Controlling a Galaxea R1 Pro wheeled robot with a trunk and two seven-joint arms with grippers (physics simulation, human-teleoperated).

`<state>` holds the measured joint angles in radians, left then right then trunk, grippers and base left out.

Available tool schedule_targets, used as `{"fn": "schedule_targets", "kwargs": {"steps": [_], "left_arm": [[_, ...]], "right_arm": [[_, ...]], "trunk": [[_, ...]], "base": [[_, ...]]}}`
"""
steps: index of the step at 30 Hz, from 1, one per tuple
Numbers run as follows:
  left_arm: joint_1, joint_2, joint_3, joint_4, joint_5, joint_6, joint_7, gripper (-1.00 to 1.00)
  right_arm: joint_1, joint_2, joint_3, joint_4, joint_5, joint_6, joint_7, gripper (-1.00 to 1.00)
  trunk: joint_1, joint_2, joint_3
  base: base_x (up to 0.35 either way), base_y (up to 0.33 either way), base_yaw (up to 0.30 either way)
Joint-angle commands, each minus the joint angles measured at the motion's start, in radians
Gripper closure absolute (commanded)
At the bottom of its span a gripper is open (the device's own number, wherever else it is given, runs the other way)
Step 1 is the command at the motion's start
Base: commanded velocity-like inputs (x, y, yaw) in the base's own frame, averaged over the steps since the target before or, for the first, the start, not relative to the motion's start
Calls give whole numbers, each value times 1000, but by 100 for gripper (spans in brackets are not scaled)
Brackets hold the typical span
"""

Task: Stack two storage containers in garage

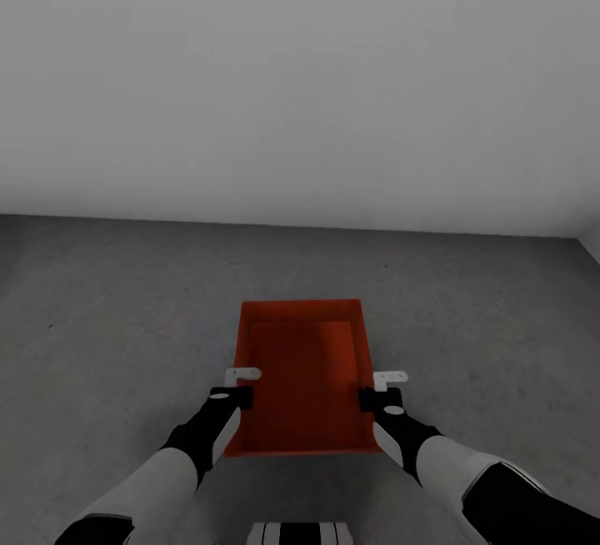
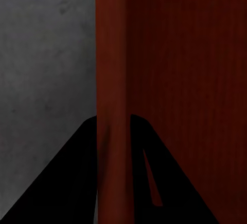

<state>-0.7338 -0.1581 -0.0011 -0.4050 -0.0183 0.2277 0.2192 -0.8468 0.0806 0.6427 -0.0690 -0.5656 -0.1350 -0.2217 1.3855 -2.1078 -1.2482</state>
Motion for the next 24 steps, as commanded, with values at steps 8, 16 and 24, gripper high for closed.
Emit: {"fn": "schedule_targets", "kwargs": {"steps": [8, 16, 24], "left_arm": [[1, 2, 0, 11, -14, 50, 11, 100], [1, 2, 0, 11, -15, 50, 11, 100], [1, 2, -1, 10, -16, 47, 11, 100]], "right_arm": [[-2, -7, -31, -1, 4, -8, -8, 100], [-2, -7, -31, -1, 4, -7, -8, 100], [-2, -7, -31, -2, 4, -7, -7, 100]], "trunk": [[0, 0, -12], [0, 0, -22], [0, 0, -23]], "base": [[0, 0, 0], [0, 0, 0], [0, 0, 0]]}}
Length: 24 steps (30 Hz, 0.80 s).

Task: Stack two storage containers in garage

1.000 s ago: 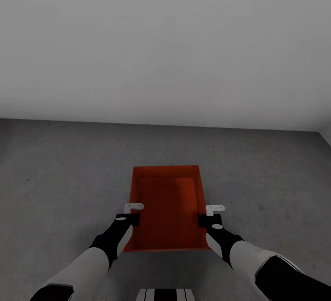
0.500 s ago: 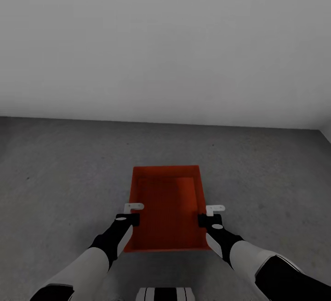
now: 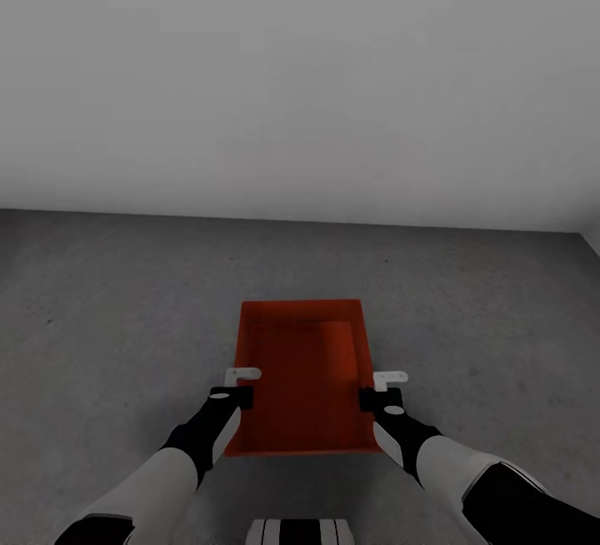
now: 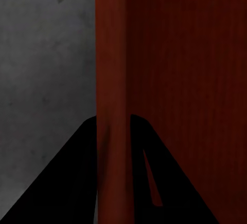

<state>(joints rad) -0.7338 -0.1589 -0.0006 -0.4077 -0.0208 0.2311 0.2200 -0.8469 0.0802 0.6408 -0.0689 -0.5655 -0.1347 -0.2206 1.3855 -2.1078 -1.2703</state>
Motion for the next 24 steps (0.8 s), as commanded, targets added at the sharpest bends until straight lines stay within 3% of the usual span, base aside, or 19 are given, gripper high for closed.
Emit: {"fn": "schedule_targets", "kwargs": {"steps": [1, 24], "left_arm": [[1, 2, -2, 13, -14, 43, 10, 100], [1, 4, -2, 9, -10, 42, 9, 100]], "right_arm": [[-1, -7, -29, -2, 4, -7, -8, 100], [-1, -7, -29, 0, 4, -6, -9, 100]], "trunk": [[0, 0, 0], [0, 0, 0]], "base": [[0, 0, 0], [0, 0, 0]]}}
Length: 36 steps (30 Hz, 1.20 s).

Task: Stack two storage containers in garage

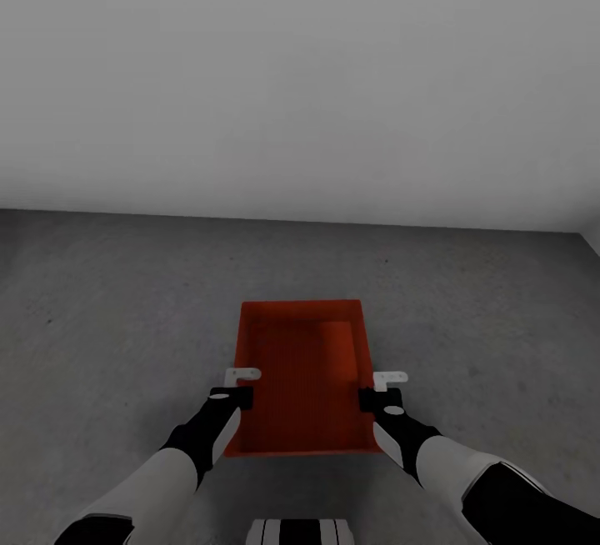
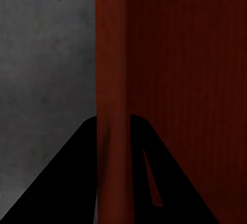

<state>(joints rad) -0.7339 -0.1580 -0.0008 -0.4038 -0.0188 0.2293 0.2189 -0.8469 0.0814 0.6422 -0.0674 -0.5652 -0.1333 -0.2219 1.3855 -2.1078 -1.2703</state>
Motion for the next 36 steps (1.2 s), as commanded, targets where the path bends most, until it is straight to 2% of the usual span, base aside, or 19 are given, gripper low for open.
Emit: {"fn": "schedule_targets", "kwargs": {"steps": [1, 2, 3, 4, 36], "left_arm": [[1, 3, -2, 5, -12, 44, 10, 100], [1, 3, -2, 5, -12, 43, 10, 100], [1, 2, -2, 7, -12, 44, 10, -100], [1, 2, -2, 9, -14, 44, 10, -100], [1, 2, -2, 3, -13, 43, 0, -100]], "right_arm": [[-1, -8, -30, -2, 4, -8, -7, 100], [-1, -7, -30, -2, 4, -8, -7, 100], [-1, -7, -30, -2, 5, -8, -6, 100], [-1, -7, -30, -2, 6, -7, -5, -100], [-1, -8, -29, 0, 7, -8, -5, -100]], "trunk": [[0, 0, 0], [0, 0, 0], [0, 0, 0], [0, 0, 0], [0, 0, 0]], "base": [[0, 0, 0], [0, 0, 0], [0, 0, 0], [0, 0, 0], [0, 0, 0]]}}
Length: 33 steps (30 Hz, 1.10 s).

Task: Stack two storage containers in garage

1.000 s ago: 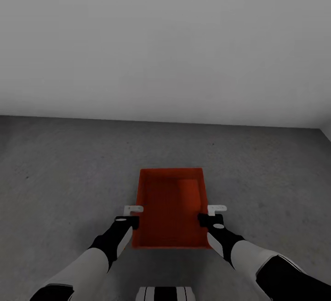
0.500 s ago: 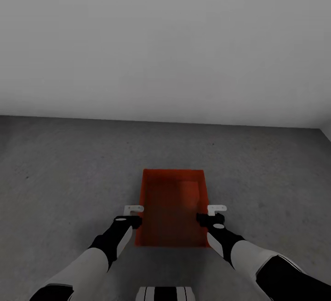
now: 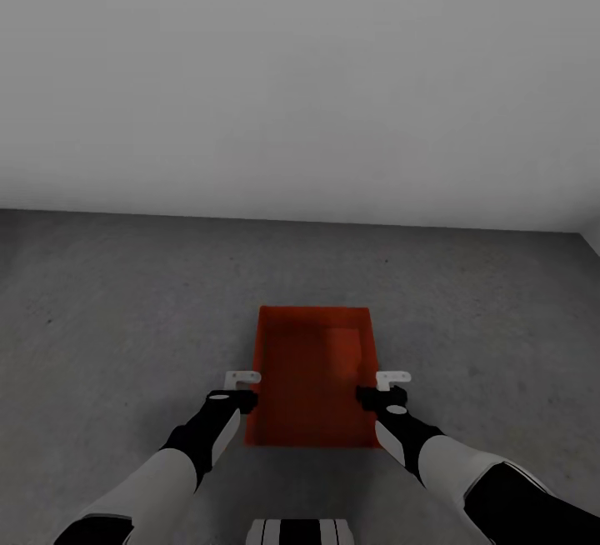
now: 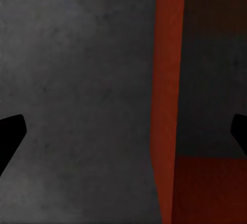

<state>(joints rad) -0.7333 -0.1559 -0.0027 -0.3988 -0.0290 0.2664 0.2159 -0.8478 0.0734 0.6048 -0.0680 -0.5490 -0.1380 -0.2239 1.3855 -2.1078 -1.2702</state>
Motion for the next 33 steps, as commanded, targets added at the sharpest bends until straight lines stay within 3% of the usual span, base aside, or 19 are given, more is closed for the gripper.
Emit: {"fn": "schedule_targets", "kwargs": {"steps": [1, 33], "left_arm": [[0, 0, 0, -2, -3, 6, 2, -100], [0, 1, 1, 8, 0, 16, 2, -100]], "right_arm": [[0, 0, 9, 1, -9, -3, -3, -100], [0, 3, 10, 1, -8, -4, -4, -100]], "trunk": [[0, 0, -1], [-115, 210, 93]], "base": [[0, 0, 0], [0, 0, 0]]}}
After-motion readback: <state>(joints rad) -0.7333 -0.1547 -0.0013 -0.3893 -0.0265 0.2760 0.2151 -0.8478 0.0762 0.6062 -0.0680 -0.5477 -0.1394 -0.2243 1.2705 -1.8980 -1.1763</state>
